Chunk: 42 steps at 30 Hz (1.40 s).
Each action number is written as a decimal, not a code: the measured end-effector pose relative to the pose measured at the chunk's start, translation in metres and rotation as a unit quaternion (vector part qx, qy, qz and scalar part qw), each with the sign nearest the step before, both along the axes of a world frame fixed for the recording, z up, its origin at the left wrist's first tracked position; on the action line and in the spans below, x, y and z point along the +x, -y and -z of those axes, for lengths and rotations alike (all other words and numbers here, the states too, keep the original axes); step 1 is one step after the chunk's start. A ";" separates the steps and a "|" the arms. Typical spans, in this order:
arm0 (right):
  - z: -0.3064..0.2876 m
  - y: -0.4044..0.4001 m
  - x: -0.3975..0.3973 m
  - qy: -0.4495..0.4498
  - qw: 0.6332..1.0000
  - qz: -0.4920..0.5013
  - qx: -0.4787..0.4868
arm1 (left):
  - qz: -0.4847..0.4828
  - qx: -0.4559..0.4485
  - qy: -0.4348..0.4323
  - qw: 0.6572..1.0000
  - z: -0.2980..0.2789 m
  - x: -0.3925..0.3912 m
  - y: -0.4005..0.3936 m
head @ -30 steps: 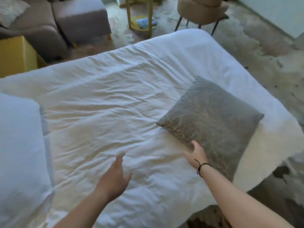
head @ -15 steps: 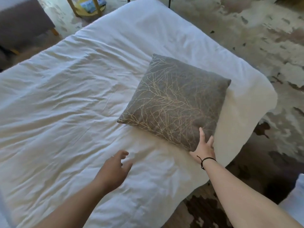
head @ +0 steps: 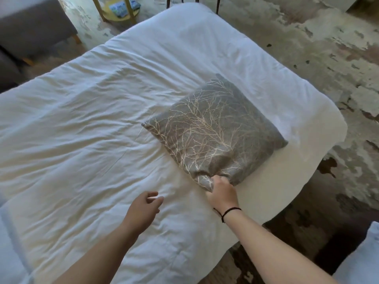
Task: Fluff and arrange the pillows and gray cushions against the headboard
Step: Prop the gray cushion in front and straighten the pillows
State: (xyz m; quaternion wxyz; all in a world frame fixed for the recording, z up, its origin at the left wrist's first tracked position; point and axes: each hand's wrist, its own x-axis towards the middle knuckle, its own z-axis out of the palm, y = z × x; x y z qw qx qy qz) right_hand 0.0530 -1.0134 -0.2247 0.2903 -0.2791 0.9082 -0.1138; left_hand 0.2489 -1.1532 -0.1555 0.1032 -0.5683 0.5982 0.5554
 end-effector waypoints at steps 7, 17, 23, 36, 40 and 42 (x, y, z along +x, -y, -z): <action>-0.094 0.094 0.151 0.148 0.975 0.011 -0.166 | -0.152 0.083 -0.033 0.984 -0.054 0.051 0.025; -0.210 0.124 0.338 0.328 0.892 -0.029 -0.309 | -0.180 -0.043 0.007 0.983 -0.169 0.218 0.079; -0.243 0.124 0.384 0.452 0.826 -0.117 -0.315 | -0.109 -0.174 -0.011 0.979 -0.218 0.289 0.081; -0.235 0.228 0.323 -0.143 0.652 -0.734 -0.127 | -0.045 -0.281 0.093 0.954 -0.182 0.350 0.010; -0.237 0.263 0.334 -0.207 0.592 -0.767 -0.133 | -0.058 -0.243 0.107 0.962 -0.179 0.354 -0.012; -0.241 0.276 0.342 -0.253 0.557 -0.774 -0.164 | -0.078 -0.232 0.125 0.962 -0.176 0.356 -0.024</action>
